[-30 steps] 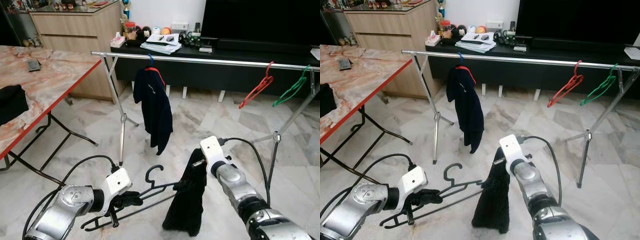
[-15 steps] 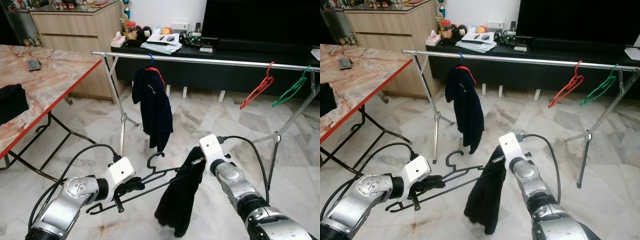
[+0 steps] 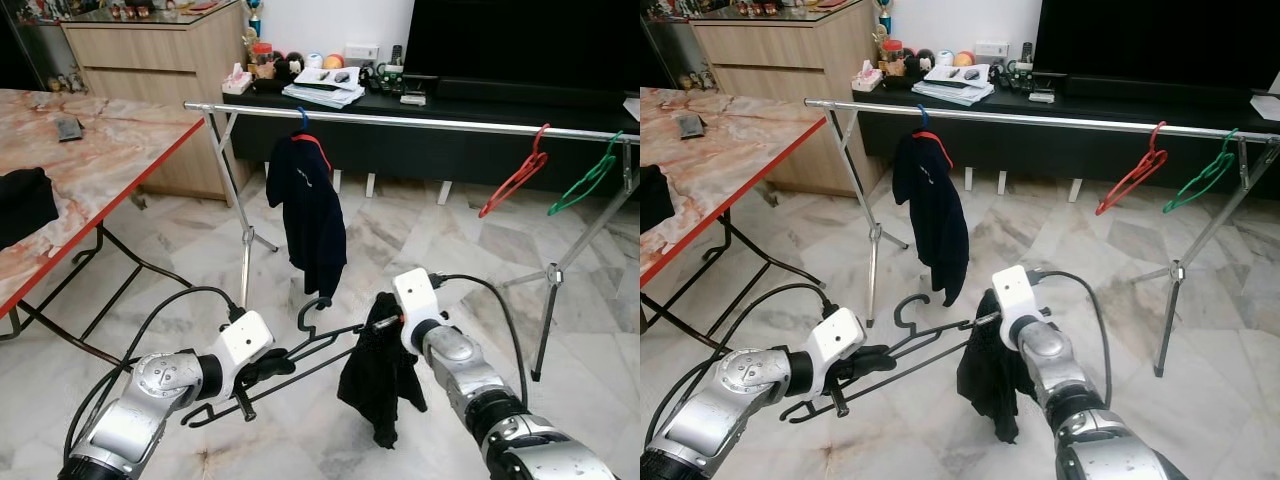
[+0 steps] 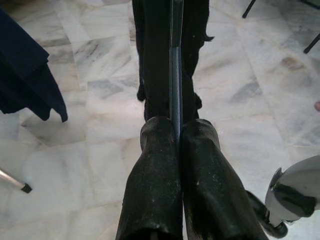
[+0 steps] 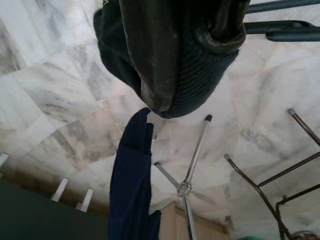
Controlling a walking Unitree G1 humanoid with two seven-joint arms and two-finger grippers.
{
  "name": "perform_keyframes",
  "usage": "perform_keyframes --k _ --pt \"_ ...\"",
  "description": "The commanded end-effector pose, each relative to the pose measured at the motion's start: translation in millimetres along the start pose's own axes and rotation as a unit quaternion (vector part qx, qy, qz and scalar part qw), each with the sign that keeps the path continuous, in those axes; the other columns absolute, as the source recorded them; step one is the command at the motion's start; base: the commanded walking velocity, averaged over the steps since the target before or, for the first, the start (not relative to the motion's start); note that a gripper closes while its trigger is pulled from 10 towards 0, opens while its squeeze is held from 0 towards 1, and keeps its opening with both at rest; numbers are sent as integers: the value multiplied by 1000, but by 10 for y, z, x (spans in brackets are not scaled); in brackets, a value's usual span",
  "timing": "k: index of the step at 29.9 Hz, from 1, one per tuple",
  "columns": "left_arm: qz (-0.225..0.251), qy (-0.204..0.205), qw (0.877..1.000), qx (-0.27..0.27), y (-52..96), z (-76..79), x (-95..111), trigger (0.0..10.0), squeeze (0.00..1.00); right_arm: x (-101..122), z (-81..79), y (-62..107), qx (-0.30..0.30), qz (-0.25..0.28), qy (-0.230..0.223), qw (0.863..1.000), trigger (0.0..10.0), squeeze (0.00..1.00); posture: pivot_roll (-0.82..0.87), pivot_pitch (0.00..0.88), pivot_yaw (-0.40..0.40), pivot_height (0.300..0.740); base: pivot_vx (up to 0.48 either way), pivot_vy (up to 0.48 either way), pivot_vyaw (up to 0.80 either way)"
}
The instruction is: Hang hanger
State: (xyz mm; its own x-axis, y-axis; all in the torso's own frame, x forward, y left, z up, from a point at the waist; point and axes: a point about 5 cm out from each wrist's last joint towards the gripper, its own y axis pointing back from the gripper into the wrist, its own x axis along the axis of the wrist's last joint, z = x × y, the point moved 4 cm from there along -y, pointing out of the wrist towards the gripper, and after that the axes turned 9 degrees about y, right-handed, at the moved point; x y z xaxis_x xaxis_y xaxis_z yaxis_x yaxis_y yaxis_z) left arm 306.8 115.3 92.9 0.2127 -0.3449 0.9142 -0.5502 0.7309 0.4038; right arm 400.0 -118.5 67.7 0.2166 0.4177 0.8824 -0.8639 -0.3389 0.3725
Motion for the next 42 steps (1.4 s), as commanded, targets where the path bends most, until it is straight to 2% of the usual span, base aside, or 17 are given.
perform_keyframes --k 1,5,7,11,15,22,25,33,35,38,42 --pt "10 11 1000 1 32 -25 38 10000 0 91 2 -10 3 16 4 1000 10000 0 84 0 -8 740 0 0 0" --pt "-21 -4 999 29 29 -109 -54 10000 0 182 136 -18 -34 22 -66 997 10000 0 84 0 -11 740 0 0 0" --pt "-28 -4 999 32 34 -113 -94 10000 0 189 177 -14 -48 23 -84 995 10000 0 83 0 -10 740 0 0 0" --pt "-48 -13 997 61 68 -179 -186 10000 0 69 255 18 -84 2 -87 993 10000 0 86 0 -11 740 0 0 0" --pt "-37 -11 996 82 86 -242 -157 10000 0 23 209 19 -76 -3 -90 993 10000 0 90 0 -12 740 0 0 0" --pt "-9 -3 996 85 35 -247 -50 10000 0 71 -37 -28 -5 5 -68 998 10000 0 90 7 -14 740 0 0 0" --pt "-2 -2 997 82 22 -238 -21 10000 0 102 -66 -35 5 10 -62 998 10000 0 87 7 -15 740 0 0 0" --pt "34 26 998 45 10 -116 89 10000 0 200 -63 -38 21 27 -59 998 10000 0 87 8 -15 740 0 0 0" --pt "29 29 999 31 22 -81 76 10000 0 245 -25 -29 23 37 -38 998 10000 0 88 9 -15 740 0 0 0" --pt "18 28 999 26 49 -75 21 10000 0 245 71 -9 9 27 41 999 10000 0 86 9 -15 740 0 0 0" --pt "12 28 999 22 58 -60 -5 10000 0 285 109 0 9 37 37 999 10000 0 88 9 -18 740 0 0 0"
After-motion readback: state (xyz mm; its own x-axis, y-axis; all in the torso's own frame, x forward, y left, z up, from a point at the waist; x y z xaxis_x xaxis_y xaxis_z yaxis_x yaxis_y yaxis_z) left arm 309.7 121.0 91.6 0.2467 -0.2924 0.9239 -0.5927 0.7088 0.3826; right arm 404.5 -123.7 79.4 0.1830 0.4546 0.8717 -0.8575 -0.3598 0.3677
